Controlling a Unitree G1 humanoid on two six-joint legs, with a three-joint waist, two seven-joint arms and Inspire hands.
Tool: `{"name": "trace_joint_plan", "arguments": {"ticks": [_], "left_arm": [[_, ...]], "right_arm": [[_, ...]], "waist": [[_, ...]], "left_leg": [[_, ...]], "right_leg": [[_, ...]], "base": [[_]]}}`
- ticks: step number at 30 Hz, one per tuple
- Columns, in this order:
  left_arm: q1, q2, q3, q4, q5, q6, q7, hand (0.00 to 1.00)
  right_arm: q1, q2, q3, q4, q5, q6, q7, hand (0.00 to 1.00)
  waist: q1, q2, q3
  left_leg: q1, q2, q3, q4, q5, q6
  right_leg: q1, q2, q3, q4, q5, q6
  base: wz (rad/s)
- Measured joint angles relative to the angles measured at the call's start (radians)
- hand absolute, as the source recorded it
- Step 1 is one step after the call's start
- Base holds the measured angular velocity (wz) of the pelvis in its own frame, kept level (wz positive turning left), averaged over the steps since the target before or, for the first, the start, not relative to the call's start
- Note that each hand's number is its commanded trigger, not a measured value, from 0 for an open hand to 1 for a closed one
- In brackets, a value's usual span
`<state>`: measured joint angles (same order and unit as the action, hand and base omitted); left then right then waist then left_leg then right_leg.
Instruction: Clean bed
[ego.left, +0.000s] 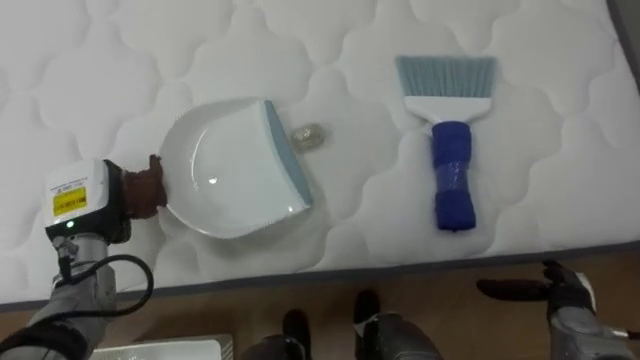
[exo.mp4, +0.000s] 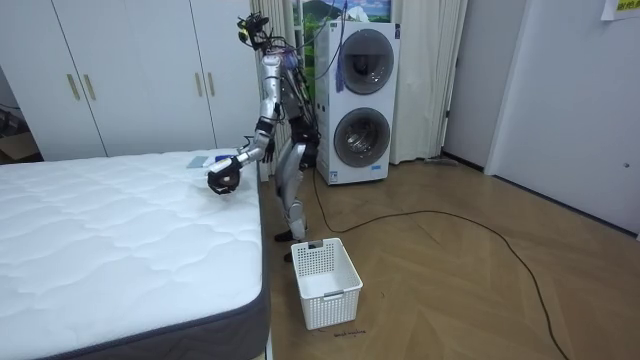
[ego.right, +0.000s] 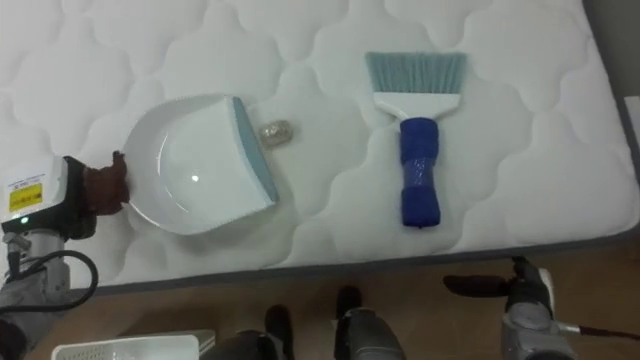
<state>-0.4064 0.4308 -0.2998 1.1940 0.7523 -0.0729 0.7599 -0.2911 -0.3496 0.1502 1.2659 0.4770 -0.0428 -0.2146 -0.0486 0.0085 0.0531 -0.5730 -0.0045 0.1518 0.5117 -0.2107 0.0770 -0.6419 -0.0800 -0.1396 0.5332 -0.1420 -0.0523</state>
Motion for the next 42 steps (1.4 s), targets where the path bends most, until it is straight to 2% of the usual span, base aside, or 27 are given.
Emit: {"name": "trace_joint_plan", "arguments": {"ticks": [2, 5, 8, 15, 22, 24, 28, 30, 33, 34, 36, 39, 42], "left_arm": [[0.004, 0.003, 0.000, 0.005, 0.006, 0.007, 0.005, 1.00], [0.026, 0.015, 0.001, 0.005, 0.005, 0.015, 0.025, 1.00], [0.031, 0.020, 0.001, 0.007, 0.005, 0.028, 0.025, 1.00], [0.032, 0.021, 0.001, 0.008, 0.005, 0.030, 0.039, 1.00], [0.030, 0.022, 0.002, 0.007, 0.005, 0.029, 0.043, 1.00], [0.031, 0.023, 0.010, 0.008, 0.006, 0.027, 0.043, 1.00], [0.033, 0.024, 0.012, 0.009, 0.007, 0.021, 0.063, 1.00], [0.041, 0.025, 0.012, 0.010, 0.007, 0.022, 0.082, 1.00], [0.054, 0.023, 0.012, 0.010, 0.005, 0.028, 0.100, 1.00], [0.055, 0.023, 0.012, 0.010, 0.005, 0.031, 0.100, 1.00], [0.053, 0.019, 0.011, 0.010, 0.005, 0.040, 0.100, 1.00], [0.055, 0.016, -0.019, 0.010, 0.003, 0.053, 0.093, 1.00], [0.055, 0.005, -0.040, 0.005, 0.004, 0.070, 0.070, 1.00]], "right_arm": [[0.000, -0.001, -0.020, 0.002, 0.006, 0.000, -0.002, 0.00], [-0.004, -0.002, -0.020, 0.001, 0.029, 0.001, -0.004, 0.00], [-0.005, -0.003, -0.024, -0.004, 0.030, 0.001, -0.015, 0.00], [-0.018, -0.009, -0.100, -0.015, 0.033, 0.003, -0.044, 0.00], [-0.025, -0.008, -0.105, -0.077, 0.029, 0.045, -0.121, 0.00], [-0.024, -0.006, -0.105, -0.127, 0.024, 0.065, -0.145, 0.00], [-0.031, -0.005, -0.099, -0.189, 0.015, 0.091, -0.204, 0.00], [-0.039, -0.005, -0.099, -0.202, -0.050, 0.109, -0.246, 0.00], [-0.038, -0.004, -0.093, -0.258, -0.066, 0.111, -0.312, 0.00], [-0.038, -0.004, -0.094, -0.290, -0.083, 0.107, -0.330, 0.00], [-0.058, -0.013, -0.093, -0.416, -0.099, 0.039, -0.367, 0.00], [-0.096, -0.014, -0.084, -0.485, -0.148, -0.024, -0.375, 0.00], [-0.106, -0.013, -0.050, -0.503, -0.243, -0.033, -0.387, 0.00]], "waist": [[0.000, -0.001, -0.0006], [0.004, -0.009, -0.0070], [0.003, -0.010, -0.0072], [-0.002, -0.012, -0.0063], [-0.004, -0.021, -0.0040], [0.001, -0.033, 0.0027], [0.000, -0.034, 0.0032], [0.001, -0.034, 0.0033], [-0.002, -0.034, 0.0034], [-0.004, -0.034, 0.0034], [-0.004, -0.034, 0.0034], [0.000, -0.034, 0.0035], [0.019, -0.035, 0.0037]], "left_leg": [[0.012, 0.001, 0.002, -0.002, 0.000, 0.000], [0.031, 0.001, 0.020, -0.020, 0.000, 0.000], [0.039, 0.004, 0.027, -0.026, 0.000, 0.000], [0.041, 0.007, 0.027, -0.034, 0.000, 0.000], [0.021, 0.009, 0.035, -0.012, 0.000, 0.000], [0.015, 0.007, 0.045, -0.008, -0.001, 0.001], [-0.028, 0.008, 0.045, 0.009, -0.003, 0.001], [-0.042, 0.007, 0.047, 0.014, -0.003, 0.001], [-0.042, 0.007, 0.052, 0.019, -0.003, 0.002], [-0.042, 0.007, 0.053, 0.019, -0.003, 0.002], [-0.041, 0.012, 0.050, 0.025, -0.003, 0.001], [-0.023, 0.015, 0.030, 0.022, -0.001, -0.002], [-0.008, 0.010, 0.013, 0.019, -0.003, -0.004]], "right_leg": [[0.011, 0.001, 0.001, -0.002, 0.001, 0.001], [0.017, -0.002, 0.002, -0.003, 0.001, 0.001], [0.023, -0.001, 0.002, -0.009, 0.003, -0.002], [0.027, 0.004, 0.003, -0.020, 0.004, -0.003], [0.005, 0.005, 0.013, -0.007, 0.004, -0.003], [-0.013, 0.006, 0.031, 0.004, 0.003, -0.001], [-0.055, 0.007, 0.036, 0.023, 0.009, -0.003], [-0.071, 0.005, 0.039, 0.029, 0.012, -0.003], [-0.076, 0.004, 0.044, 0.037, 0.013, -0.003], [-0.076, 0.004, 0.044, 0.037, 0.013, -0.003], [-0.070, 0.005, 0.036, 0.034, 0.016, -0.007], [-0.036, 0.003, 0.008, 0.021, 0.015, -0.011], [-0.015, -0.002, -0.009, 0.019, 0.004, -0.011]], "base": [[-0.06], [-0.13], [-0.07], [0.00], [-0.05], [-0.15], [-0.05], [0.00], [-0.04], [-0.04], [0.03], [0.20], [0.19]]}}
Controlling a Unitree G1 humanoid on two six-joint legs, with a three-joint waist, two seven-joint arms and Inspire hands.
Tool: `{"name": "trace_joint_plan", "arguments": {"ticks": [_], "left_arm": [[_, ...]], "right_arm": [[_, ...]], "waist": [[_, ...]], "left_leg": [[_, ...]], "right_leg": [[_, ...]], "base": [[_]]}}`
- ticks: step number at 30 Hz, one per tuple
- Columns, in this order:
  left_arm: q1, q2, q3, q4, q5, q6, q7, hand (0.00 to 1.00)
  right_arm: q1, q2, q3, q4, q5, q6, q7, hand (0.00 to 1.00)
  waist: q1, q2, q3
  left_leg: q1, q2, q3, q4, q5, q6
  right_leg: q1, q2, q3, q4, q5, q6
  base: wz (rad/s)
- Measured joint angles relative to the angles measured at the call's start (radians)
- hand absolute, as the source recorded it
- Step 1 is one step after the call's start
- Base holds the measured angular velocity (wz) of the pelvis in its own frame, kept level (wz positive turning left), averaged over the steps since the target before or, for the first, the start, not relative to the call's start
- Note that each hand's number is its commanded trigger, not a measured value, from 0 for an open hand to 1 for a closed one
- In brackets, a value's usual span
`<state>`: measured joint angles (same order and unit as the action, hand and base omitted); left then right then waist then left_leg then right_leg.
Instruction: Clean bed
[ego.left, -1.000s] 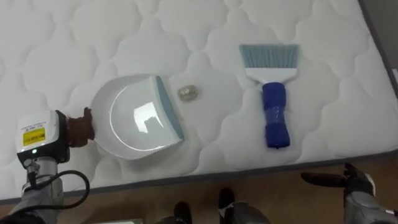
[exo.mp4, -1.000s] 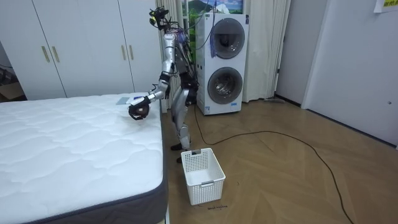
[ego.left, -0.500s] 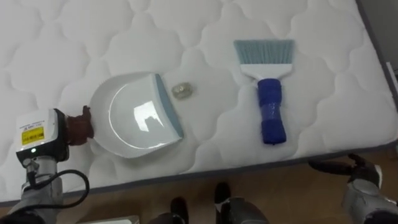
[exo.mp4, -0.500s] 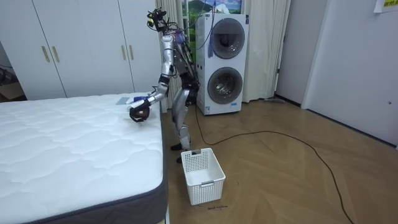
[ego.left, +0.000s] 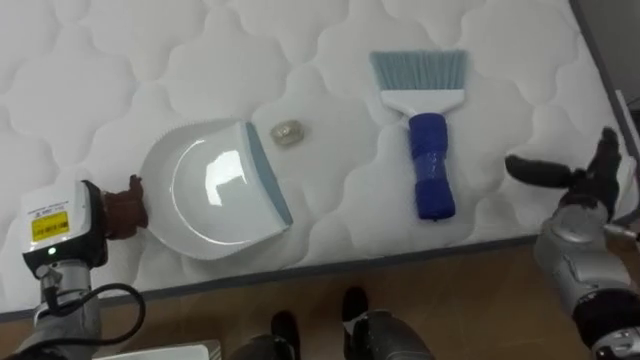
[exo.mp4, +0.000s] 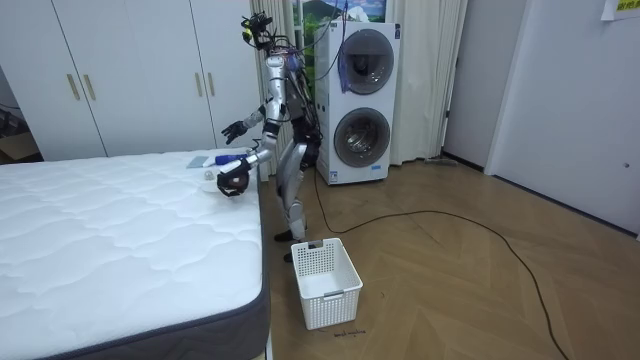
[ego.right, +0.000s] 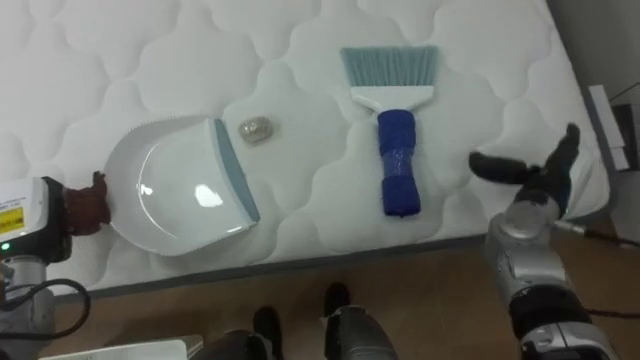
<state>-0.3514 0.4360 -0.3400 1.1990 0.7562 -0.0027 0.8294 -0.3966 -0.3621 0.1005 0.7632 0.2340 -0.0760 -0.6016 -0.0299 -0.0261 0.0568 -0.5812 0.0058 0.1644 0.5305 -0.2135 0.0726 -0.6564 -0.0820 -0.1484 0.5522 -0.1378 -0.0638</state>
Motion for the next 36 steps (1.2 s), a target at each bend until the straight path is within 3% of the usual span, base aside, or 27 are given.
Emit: {"name": "trace_joint_plan", "arguments": {"ticks": [6, 12, 17, 28, 33, 36], "left_arm": [[-0.001, -0.001, 0.001, -0.003, -0.001, -0.006, -0.019, 1.00], [-0.007, -0.008, 0.001, -0.005, -0.001, -0.012, -0.033, 1.00], [-0.005, -0.018, 0.003, -0.009, -0.002, -0.010, -0.042, 1.00], [-0.010, -0.019, 0.008, -0.013, -0.008, -0.005, -0.078, 1.00], [-0.021, -0.021, 0.003, -0.020, -0.017, -0.005, -0.098, 1.00], [-0.023, -0.023, 0.003, -0.021, -0.020, -0.005, -0.099, 1.00]], "right_arm": [[0.002, 0.032, 0.066, -0.014, -0.146, -0.006, -0.012, 0.00], [0.001, 0.052, 0.075, -0.044, -0.243, -0.060, -0.040, 0.00], [0.002, 0.055, 0.076, -0.044, -0.244, -0.066, -0.040, 0.00], [0.037, 0.061, 0.126, -0.014, -0.235, -0.068, -0.017, 0.00], [0.034, 0.061, 0.156, 0.071, -0.213, -0.076, 0.014, 0.00], [0.033, 0.061, 0.156, 0.095, -0.176, -0.079, 0.024, 0.00]], "waist": [[0.021, 0.002, 0.0006], [0.032, 0.007, 0.0021], [0.037, 0.016, 0.0058], [0.037, 0.020, 0.0058], [0.041, 0.040, 0.0121], [0.044, 0.052, 0.0118]], "left_leg": [[-0.003, 0.000, -0.016, 0.002, -0.004, 0.000], [-0.002, 0.000, -0.016, -0.005, -0.006, 0.001], [0.000, 0.000, -0.016, -0.014, -0.006, 0.001], [0.002, -0.001, -0.014, -0.017, -0.006, 0.001], [0.001, 0.000, -0.014, -0.018, -0.006, 0.001], [0.001, 0.000, -0.010, -0.022, -0.006, 0.001]], "right_leg": [[0.011, 0.001, -0.017, -0.016, -0.001, 0.001], [0.011, -0.004, -0.030, -0.014, -0.001, 0.002], [0.014, -0.006, -0.035, -0.014, -0.001, 0.002], [0.017, -0.014, -0.056, -0.021, -0.004, 0.000], [0.017, -0.013, -0.056, -0.023, -0.004, 0.000], [0.014, -0.013, -0.054, -0.024, -0.004, 0.000]], "base": [[0.07], [0.00], [0.00], [0.00], [0.00], [-0.02]]}}
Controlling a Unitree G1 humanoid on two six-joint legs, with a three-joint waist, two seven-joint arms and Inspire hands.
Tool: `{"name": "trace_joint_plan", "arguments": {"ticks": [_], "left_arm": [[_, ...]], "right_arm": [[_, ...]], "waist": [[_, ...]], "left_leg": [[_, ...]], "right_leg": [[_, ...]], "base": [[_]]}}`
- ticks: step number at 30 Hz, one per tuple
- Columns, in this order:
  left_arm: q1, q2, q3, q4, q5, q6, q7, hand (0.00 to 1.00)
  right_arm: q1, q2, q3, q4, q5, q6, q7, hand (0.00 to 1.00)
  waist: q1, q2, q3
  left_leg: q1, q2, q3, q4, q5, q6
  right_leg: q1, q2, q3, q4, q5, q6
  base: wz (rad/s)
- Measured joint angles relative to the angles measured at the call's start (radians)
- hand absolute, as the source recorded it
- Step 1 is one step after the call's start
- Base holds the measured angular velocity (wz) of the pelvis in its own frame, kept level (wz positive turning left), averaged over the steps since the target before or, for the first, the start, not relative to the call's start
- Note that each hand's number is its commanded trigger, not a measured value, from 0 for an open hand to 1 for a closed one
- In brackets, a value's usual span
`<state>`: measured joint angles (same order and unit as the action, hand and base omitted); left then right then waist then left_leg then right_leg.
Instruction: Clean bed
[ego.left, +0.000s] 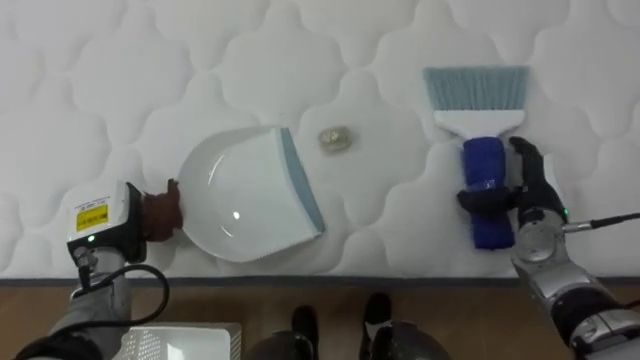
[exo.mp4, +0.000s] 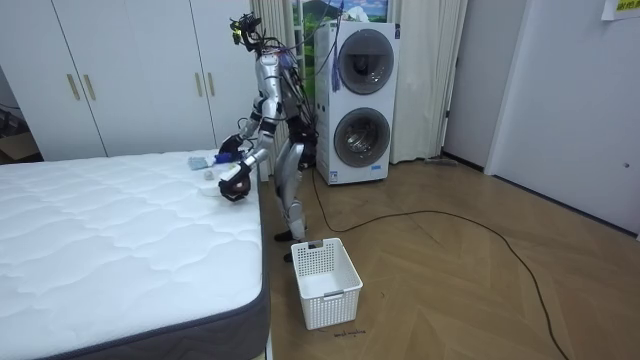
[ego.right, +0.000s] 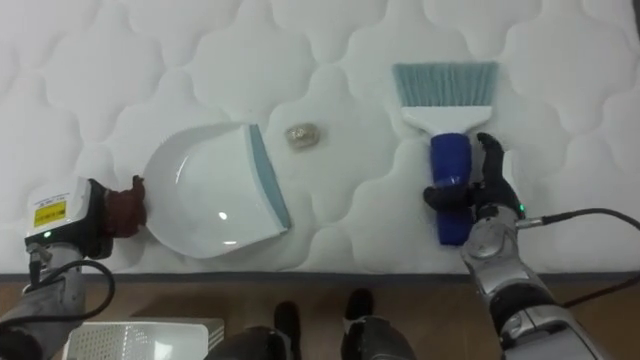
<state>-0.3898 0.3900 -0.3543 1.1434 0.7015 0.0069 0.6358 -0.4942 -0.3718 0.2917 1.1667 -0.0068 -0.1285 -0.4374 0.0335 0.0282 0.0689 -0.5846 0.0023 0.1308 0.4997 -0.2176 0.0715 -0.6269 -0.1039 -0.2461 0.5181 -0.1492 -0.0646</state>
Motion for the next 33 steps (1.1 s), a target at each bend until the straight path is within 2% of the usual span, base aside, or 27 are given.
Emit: {"name": "trace_joint_plan", "arguments": {"ticks": [4, 6, 10, 12, 22, 33], "left_arm": [[0.000, -0.001, 0.000, -0.007, 0.000, 0.000, 0.000, 1.00], [-0.001, -0.003, 0.000, -0.007, -0.002, 0.001, -0.005, 1.00], [-0.007, -0.005, -0.002, -0.008, -0.002, 0.003, -0.011, 1.00], [-0.009, -0.005, -0.004, -0.011, -0.002, 0.003, -0.011, 1.00], [-0.011, -0.014, -0.004, -0.013, -0.004, 0.019, -0.010, 1.00], [-0.021, -0.013, -0.007, -0.012, 0.018, 0.038, 0.019, 1.00]], "right_arm": [[-0.007, -0.017, 0.000, 0.002, -0.001, 0.025, 0.001, 1.00], [-0.007, -0.026, 0.002, 0.002, -0.006, 0.052, 0.007, 1.00], [0.004, -0.024, 0.038, 0.005, -0.027, 0.088, 0.037, 1.00], [0.013, -0.009, 0.038, 0.012, -0.022, 0.086, 0.032, 1.00], [0.015, -0.008, 0.035, 0.013, 0.000, 0.087, 0.021, 1.00], [0.006, -0.013, 0.036, 0.034, -0.001, 0.093, 0.011, 1.00]], "waist": [[0.001, -0.006, 0.0010], [0.001, -0.014, 0.0022], [-0.001, -0.019, 0.0016], [-0.002, -0.019, 0.0016], [-0.002, -0.019, 0.0016], [-0.008, -0.024, 0.0043]], "left_leg": [[0.001, 0.001, 0.001, 0.008, 0.001, -0.001], [-0.001, 0.001, 0.001, 0.013, 0.001, -0.001], [-0.010, 0.002, -0.001, 0.019, 0.001, -0.001], [-0.015, 0.002, -0.001, 0.023, 0.001, -0.001], [-0.014, 0.001, -0.001, 0.019, 0.001, -0.001], [-0.014, -0.007, 0.000, 0.038, 0.001, -0.001]], "right_leg": [[0.000, 0.001, -0.001, 0.003, -0.003, -0.003], [0.001, 0.000, -0.001, 0.006, -0.009, -0.003], [0.000, 0.001, -0.006, 0.003, -0.012, -0.001], [0.000, -0.001, -0.009, 0.003, -0.013, 0.000], [-0.004, -0.002, -0.006, 0.008, -0.015, 0.000], [-0.007, -0.017, -0.004, 0.038, -0.030, 0.003]], "base": [[0.00], [0.04], [0.09], [0.06], [0.00], [0.03]]}}
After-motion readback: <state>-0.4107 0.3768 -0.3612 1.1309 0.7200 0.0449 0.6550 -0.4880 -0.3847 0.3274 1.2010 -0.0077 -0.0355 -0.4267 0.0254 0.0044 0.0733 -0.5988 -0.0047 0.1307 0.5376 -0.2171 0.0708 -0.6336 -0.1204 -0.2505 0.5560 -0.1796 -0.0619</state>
